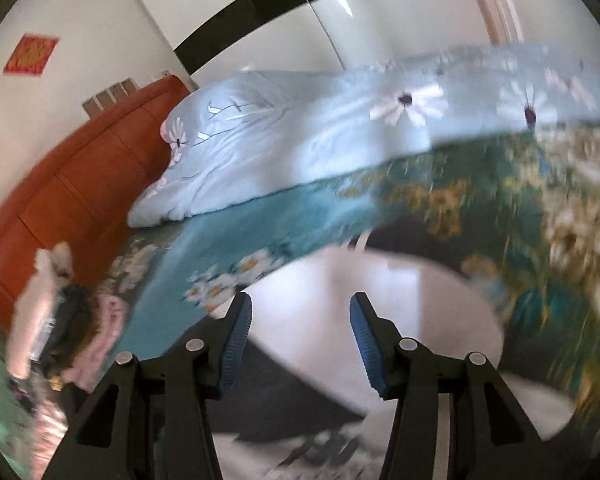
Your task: Fold clothes
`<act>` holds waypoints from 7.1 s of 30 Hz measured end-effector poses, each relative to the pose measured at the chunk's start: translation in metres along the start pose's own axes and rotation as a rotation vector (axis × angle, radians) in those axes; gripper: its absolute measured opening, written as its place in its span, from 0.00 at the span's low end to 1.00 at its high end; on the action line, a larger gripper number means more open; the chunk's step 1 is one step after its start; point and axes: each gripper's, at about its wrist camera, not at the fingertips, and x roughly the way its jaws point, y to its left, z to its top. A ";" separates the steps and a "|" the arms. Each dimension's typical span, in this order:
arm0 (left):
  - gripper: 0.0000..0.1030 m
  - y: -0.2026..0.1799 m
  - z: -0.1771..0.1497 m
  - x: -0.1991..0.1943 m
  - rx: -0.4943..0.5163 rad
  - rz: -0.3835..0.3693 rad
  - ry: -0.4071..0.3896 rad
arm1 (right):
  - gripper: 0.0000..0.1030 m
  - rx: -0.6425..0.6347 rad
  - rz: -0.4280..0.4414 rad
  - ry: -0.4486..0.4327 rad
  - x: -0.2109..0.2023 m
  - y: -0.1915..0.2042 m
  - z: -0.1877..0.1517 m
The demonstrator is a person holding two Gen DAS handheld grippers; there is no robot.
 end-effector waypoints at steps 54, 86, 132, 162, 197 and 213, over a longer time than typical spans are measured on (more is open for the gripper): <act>0.38 -0.018 -0.174 -0.062 0.186 -0.046 0.398 | 0.53 0.203 0.095 0.173 -0.157 -0.200 -0.132; 0.09 -0.058 -0.179 -0.062 0.244 -0.221 0.341 | 0.11 0.445 0.445 0.206 -0.151 -0.218 -0.153; 0.76 0.003 0.124 0.029 -0.473 -0.330 0.081 | 0.58 0.793 0.563 -0.079 0.048 -0.191 0.067; 0.79 0.002 -0.035 -0.011 -0.278 -0.037 0.039 | 0.69 0.674 0.375 0.160 0.022 -0.178 -0.062; 0.33 -0.020 -0.045 -0.039 0.027 0.009 -0.014 | 0.35 0.640 0.283 0.015 -0.021 -0.121 -0.085; 0.61 0.018 -0.035 -0.090 0.061 0.132 -0.092 | 0.43 0.439 0.159 0.118 -0.082 -0.114 -0.128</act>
